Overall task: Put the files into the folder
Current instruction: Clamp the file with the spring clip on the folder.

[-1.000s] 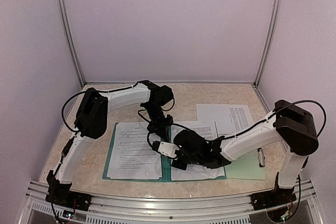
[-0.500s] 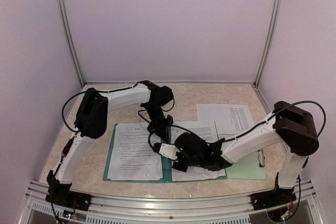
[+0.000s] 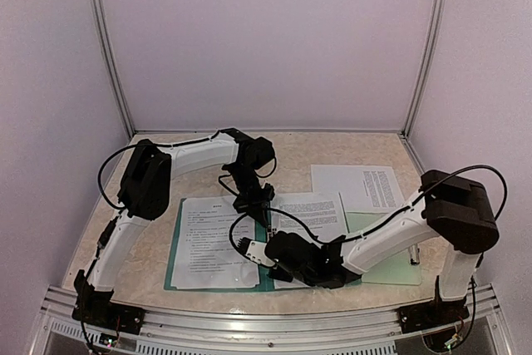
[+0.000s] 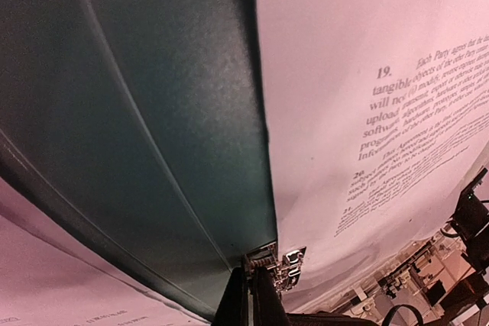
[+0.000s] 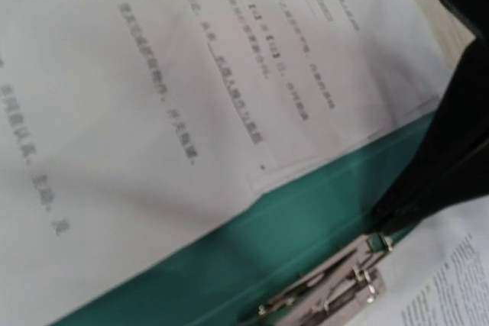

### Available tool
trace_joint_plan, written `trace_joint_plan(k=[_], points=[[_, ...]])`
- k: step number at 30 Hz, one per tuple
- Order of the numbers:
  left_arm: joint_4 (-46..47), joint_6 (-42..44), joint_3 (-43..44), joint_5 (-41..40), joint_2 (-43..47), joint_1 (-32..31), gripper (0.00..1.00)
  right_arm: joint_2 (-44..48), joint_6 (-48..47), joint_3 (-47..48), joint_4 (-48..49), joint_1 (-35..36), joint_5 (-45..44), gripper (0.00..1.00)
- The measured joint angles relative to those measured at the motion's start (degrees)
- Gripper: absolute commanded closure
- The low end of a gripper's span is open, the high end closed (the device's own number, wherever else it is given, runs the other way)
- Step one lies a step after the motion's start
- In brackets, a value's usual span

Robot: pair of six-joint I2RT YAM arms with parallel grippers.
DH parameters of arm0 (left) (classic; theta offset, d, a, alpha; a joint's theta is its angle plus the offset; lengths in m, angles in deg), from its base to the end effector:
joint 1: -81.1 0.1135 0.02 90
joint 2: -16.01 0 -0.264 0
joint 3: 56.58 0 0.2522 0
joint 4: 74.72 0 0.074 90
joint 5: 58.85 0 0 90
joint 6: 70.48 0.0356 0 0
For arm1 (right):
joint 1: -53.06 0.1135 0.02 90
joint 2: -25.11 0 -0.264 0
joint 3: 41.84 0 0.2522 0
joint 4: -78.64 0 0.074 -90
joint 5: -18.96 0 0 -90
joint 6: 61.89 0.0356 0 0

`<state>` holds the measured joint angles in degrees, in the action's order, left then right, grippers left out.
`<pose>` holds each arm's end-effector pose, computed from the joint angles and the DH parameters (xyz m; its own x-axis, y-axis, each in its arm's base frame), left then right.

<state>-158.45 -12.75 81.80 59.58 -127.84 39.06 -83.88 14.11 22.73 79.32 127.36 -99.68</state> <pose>0.3494 -0.3378 0.1399 -0.9450 0.2198 0.2424 0.1056 0.9060 -0.4100 0.1144 0.3439 0.1138 0.0002 -0.7839 -0.6209 -0.7741 0.3929 -0.4963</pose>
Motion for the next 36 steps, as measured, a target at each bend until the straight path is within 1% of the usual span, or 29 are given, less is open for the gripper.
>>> trace_joint_plan(k=[7,11,21,36], points=[[0.07,1.44,-0.72,0.9,0.11,0.02,1.0,-2.36,-1.27,0.52,0.02,3.19,-8.37,1.0],[0.04,2.19,-0.94,1.16,0.2,0.02,1.0,-2.89,-2.21,0.59,-0.15,4.02,-10.8,1.0],[0.17,2.84,-1.11,1.31,0.22,0.02,1.0,-3.45,-4.7,2.12,-3.45,4.28,-11.21,1.0],[0.28,3.04,-1.22,1.31,0.28,0.02,1.0,-4.81,-5.44,5.66,-9.94,4.44,-11.28,1.0]])
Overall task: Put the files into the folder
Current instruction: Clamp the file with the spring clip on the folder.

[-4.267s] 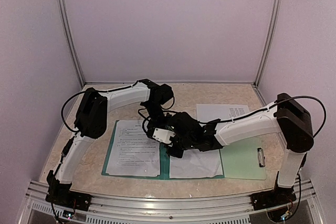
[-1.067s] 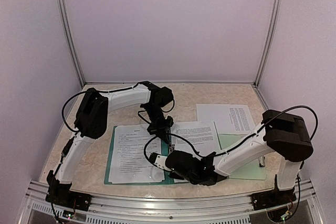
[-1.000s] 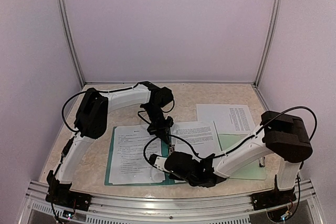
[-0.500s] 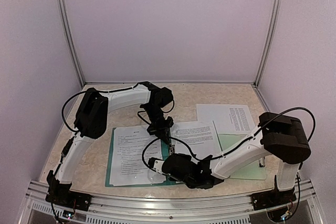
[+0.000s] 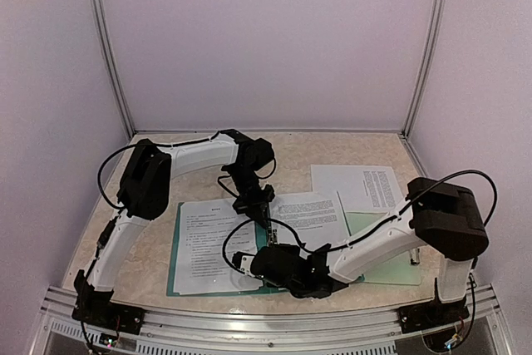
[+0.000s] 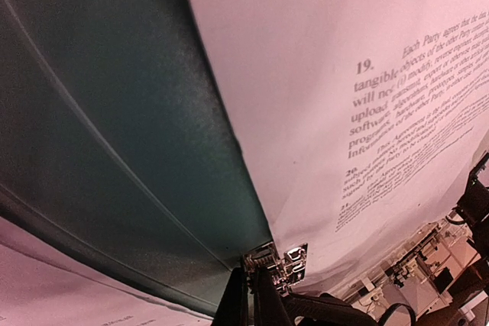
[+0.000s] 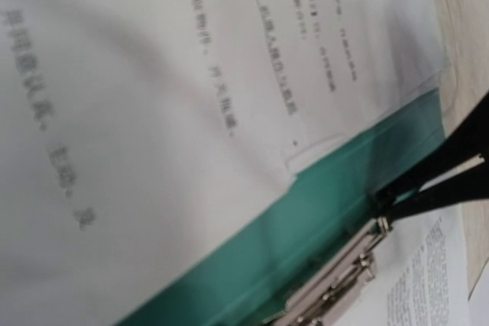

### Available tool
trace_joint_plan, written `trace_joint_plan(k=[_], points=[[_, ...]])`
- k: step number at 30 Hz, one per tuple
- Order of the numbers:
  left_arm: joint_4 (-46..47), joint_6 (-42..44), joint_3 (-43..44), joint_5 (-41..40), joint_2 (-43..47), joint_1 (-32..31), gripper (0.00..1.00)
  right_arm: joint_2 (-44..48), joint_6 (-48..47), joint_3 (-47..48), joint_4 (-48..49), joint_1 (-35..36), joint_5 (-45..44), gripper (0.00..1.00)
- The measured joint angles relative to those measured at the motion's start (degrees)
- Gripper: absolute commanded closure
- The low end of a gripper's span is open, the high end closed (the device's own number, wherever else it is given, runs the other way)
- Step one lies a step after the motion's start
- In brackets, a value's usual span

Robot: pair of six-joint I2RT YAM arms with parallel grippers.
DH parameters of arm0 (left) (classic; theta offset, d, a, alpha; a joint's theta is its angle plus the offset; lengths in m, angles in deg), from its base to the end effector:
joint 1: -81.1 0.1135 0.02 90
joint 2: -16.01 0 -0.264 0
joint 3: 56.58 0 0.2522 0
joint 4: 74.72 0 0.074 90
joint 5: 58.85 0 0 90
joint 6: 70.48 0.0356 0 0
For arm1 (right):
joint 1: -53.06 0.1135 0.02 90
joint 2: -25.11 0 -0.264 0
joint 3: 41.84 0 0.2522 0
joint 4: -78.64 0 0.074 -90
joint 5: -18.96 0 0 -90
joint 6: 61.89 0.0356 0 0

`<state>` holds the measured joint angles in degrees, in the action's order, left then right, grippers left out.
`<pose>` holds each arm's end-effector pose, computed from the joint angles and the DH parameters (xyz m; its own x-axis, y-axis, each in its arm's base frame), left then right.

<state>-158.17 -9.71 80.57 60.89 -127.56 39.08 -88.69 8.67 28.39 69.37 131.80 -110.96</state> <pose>0.3472 -0.3366 0.1372 -0.9325 0.2695 0.2403 0.1452 0.8891 -0.4340 0.0947 0.3589 0.1005 0.0784 -0.9134 -0.3994 -0.6897 0.2396 -0.6833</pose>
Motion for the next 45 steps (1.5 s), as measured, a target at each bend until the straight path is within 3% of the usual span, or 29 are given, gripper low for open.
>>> trace_joint_plan(k=[23,40,45], points=[[1.11,0.02,-1.31,-0.07,0.76,0.0,1.0,-0.61,0.39,3.85,-8.04,-0.24,1.33,1.0],[1.64,0.0,-2.29,0.83,1.18,-0.79,1.0,4.35,2.67,2.08,-12.46,-1.9,7.63,0.97],[1.92,0.0,-2.29,0.87,1.18,-0.81,1.0,5.35,2.97,2.08,-14.49,-2.27,9.01,0.9]])
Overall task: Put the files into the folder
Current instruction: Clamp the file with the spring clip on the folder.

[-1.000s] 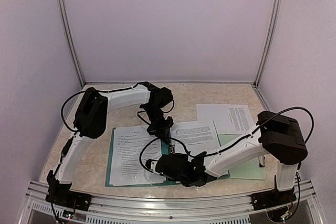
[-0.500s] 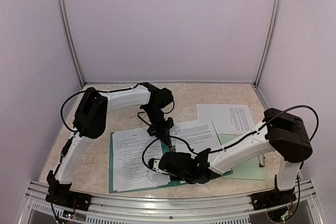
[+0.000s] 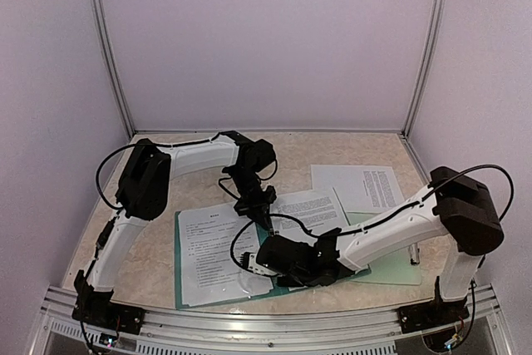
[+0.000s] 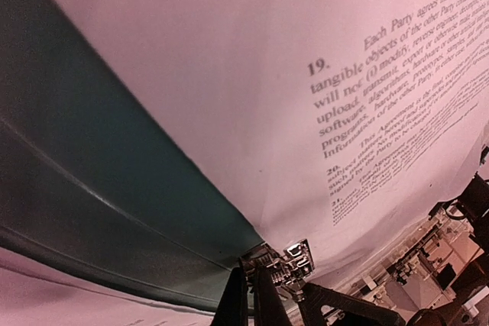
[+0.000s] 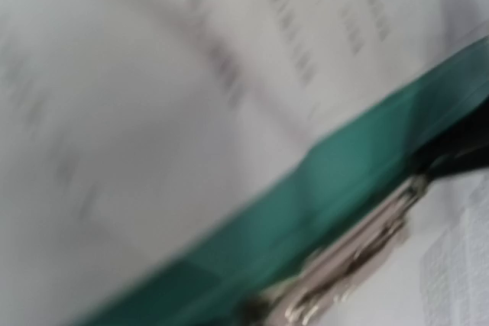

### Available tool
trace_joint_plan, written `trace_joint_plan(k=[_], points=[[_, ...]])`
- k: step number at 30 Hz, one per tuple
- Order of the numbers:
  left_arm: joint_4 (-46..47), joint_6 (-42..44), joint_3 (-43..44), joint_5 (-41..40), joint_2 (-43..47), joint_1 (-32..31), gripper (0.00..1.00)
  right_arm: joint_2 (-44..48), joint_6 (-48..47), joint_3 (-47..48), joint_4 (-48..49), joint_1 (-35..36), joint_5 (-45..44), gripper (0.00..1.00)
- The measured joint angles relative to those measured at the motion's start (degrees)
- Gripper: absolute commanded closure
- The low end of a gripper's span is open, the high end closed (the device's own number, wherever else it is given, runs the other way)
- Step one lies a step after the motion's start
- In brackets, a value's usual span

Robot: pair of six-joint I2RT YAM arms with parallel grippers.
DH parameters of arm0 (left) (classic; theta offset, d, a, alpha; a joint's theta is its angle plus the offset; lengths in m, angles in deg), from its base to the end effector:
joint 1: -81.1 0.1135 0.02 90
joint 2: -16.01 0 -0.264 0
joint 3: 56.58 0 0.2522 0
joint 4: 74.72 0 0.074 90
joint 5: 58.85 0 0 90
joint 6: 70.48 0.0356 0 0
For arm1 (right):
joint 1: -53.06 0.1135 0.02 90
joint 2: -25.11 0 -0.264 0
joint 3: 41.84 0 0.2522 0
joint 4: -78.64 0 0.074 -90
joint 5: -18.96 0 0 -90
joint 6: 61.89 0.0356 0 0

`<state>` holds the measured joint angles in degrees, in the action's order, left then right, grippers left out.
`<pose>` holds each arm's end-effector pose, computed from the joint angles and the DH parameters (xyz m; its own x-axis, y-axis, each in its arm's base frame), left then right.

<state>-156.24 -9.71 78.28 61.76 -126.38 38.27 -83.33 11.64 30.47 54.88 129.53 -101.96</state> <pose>0.3404 -0.3402 0.1369 -0.9286 0.2878 0.2341 0.1579 0.8777 -0.4524 0.1019 0.3454 0.1248 0.0253 -0.9345 -0.3551 -0.7994 0.1944 -0.5685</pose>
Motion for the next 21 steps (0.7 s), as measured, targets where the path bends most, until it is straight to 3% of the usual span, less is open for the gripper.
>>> trace_joint_plan(k=[13,21], points=[[1.05,0.02,0.0,-1.07,0.22,0.15,1.0,1.55,1.84,-0.24,-3.72,0.0,1.22,0.74],[2.78,0.37,0.0,-2.89,0.5,0.61,1.0,7.41,4.79,-3.26,-3.43,-0.81,2.78,0.57]])
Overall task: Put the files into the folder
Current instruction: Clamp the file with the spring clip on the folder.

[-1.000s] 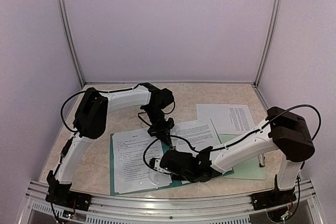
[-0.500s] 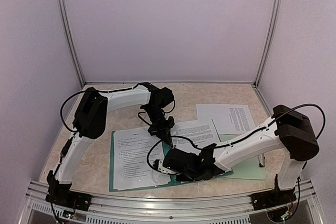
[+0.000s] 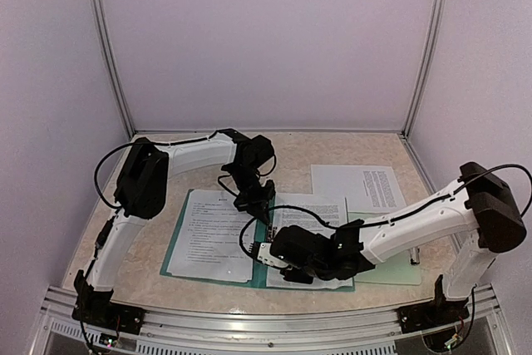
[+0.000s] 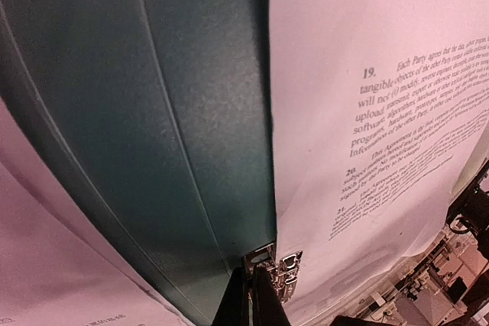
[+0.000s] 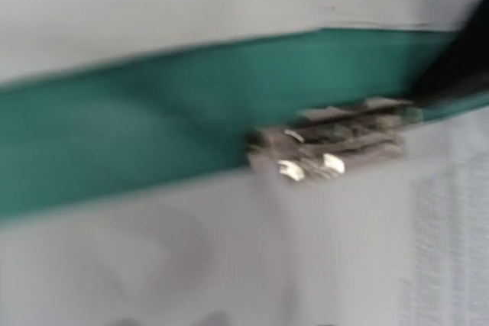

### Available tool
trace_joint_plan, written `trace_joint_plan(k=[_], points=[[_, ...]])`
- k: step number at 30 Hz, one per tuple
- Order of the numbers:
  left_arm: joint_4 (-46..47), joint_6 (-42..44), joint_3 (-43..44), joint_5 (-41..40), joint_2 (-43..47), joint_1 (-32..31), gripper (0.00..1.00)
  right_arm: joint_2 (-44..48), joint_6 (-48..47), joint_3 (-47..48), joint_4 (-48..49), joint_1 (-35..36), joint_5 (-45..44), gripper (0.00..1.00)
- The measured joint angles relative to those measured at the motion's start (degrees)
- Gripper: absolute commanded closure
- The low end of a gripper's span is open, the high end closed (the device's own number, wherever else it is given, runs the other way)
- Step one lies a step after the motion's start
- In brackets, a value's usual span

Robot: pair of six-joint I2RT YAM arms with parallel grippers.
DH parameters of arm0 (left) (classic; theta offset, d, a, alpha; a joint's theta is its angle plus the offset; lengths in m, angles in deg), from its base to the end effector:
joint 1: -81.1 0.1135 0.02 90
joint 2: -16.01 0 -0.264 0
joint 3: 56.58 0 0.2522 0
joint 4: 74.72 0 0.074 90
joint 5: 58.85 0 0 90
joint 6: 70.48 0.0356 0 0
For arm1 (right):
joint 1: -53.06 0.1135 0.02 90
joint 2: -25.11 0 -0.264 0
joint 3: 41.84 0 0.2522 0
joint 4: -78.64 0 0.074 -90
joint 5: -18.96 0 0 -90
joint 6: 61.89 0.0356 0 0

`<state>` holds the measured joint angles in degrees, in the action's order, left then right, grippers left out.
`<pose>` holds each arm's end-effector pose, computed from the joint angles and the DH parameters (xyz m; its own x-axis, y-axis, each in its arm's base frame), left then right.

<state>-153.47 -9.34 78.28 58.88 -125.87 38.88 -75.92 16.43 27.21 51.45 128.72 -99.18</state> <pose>0.3486 -0.3387 0.1404 -0.9462 0.2817 0.1594 0.1867 0.8774 -0.4420 0.1001 0.3237 0.1486 -0.0474 -0.9063 -0.4199 -0.8211 0.2748 -0.5003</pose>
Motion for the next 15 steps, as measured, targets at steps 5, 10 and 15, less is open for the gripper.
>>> trace_joint_plan(k=[5,10,15], points=[[1.55,0.9,-0.37,-0.92,0.39,0.52,1.0,9.4,2.84,-2.6,3.65,-2.29,-0.11,0.49],[2.56,1.14,-1.05,-1.36,0.85,0.92,1.0,14.99,7.28,-4.35,7.96,-5.4,-0.44,0.46],[3.74,0.87,-2.56,-2.19,1.86,1.18,0.96,15.87,12.63,-6.16,10.23,-9.09,0.24,0.45]])
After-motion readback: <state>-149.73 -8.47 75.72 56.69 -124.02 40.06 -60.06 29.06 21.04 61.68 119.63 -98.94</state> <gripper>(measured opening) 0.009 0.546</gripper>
